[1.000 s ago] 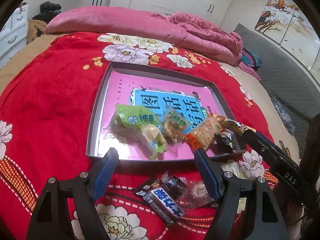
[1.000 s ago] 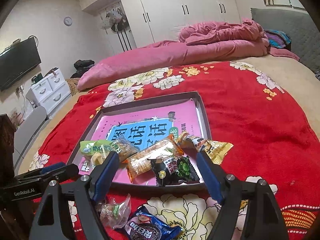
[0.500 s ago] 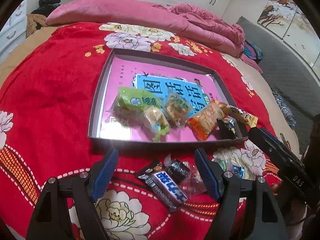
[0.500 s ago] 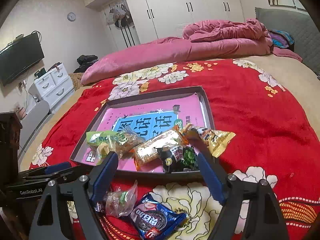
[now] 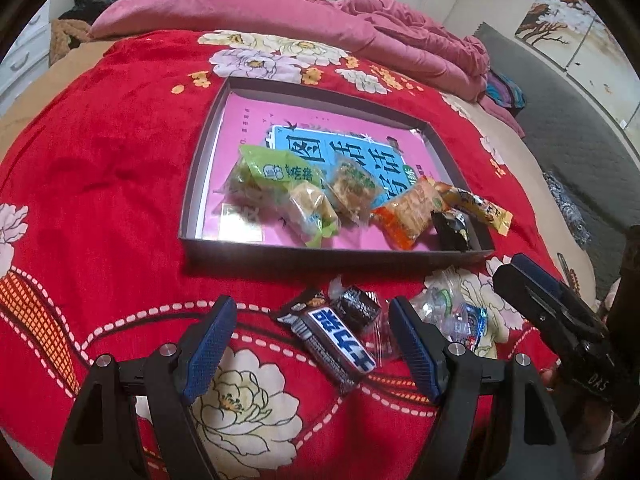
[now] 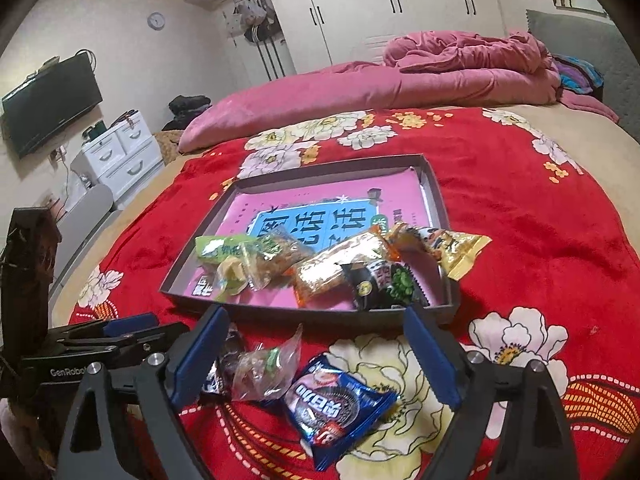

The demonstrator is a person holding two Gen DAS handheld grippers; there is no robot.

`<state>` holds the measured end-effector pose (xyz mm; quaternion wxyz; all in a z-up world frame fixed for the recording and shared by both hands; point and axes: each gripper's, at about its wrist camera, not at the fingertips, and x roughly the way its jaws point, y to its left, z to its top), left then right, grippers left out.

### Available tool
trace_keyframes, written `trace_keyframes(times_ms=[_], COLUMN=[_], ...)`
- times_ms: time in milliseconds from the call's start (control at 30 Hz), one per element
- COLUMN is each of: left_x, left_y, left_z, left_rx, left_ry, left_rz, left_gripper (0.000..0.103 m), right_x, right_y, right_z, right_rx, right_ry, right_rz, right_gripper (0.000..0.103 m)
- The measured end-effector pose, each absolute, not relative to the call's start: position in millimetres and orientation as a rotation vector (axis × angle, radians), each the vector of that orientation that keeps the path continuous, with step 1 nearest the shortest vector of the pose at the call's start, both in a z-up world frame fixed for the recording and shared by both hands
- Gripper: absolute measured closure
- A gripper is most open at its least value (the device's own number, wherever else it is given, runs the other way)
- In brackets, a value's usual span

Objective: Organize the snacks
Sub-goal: 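Lower the left tool to the chocolate bar while the right tool lowers to the clear candy bag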

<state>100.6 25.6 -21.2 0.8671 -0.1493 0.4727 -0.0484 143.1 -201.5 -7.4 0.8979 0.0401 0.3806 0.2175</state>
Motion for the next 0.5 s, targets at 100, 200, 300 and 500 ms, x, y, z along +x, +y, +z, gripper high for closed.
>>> trace_keyframes(times_ms=[100, 200, 300, 500], left_x=[98, 95, 92, 91], left_y=[23, 20, 17, 15], left_z=[-21, -22, -24, -29], left_rx=[-0.302, -0.291, -0.276, -0.257], left_ry=[0.995, 1.007, 1.022, 1.054], left_rz=[-0.105, -0.112, -0.114, -0.096], left_gripper=[0.024, 0.024, 0.024, 0.024], right_x=[139, 137, 134, 131], right_y=[-201, -201, -201, -199], right_z=[-9, -9, -9, -12], right_rx=[0.091, 0.082, 0.082, 0.102], right_ry=[0.8, 0.803, 0.808, 0.839], right_rz=[0.468, 0.469, 0.475, 0.528], right_gripper=[0.013, 0.013, 0.012, 0.008])
